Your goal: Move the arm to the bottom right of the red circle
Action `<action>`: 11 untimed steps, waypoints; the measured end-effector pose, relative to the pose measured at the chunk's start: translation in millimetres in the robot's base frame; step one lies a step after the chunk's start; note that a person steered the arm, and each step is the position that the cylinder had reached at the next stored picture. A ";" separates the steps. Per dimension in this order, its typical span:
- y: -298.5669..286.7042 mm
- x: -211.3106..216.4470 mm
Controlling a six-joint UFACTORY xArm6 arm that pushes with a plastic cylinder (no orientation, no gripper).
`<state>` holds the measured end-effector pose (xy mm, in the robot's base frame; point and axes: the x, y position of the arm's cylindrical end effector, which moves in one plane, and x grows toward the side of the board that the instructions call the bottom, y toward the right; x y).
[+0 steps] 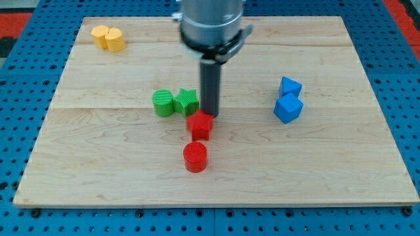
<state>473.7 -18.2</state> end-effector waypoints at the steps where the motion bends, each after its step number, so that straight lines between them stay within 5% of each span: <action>1: -27.5 41.7; 3: -0.4 40.9; 4: 82.3 73.4; 5: 98.9 142.1; 11: 90.6 144.8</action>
